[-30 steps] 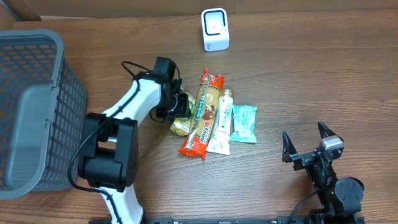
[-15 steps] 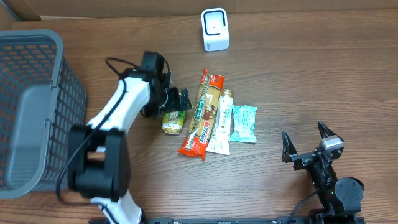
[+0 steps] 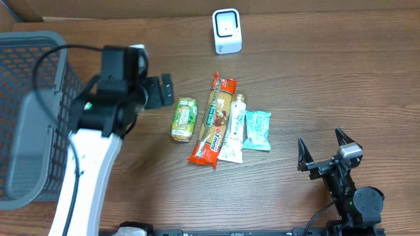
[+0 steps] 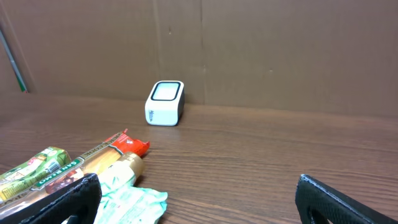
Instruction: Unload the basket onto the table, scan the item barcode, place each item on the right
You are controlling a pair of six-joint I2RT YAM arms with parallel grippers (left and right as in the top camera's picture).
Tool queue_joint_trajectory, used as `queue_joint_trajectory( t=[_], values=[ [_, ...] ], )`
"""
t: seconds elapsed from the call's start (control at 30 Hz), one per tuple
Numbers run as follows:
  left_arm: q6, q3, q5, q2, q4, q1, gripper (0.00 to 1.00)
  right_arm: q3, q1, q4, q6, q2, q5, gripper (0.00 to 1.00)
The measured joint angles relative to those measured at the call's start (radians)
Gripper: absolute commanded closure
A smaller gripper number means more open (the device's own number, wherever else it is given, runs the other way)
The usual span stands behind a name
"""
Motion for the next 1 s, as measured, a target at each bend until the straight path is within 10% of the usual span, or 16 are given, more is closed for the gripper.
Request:
queue_joint_trajectory(
  t=[1.0],
  values=[
    [-0.165,-0.239,-0.312,-0.536,-0.156,0.053,0.0,0.0,0.0,0.0,0.0,0.0,0.0,0.0]
  ],
)
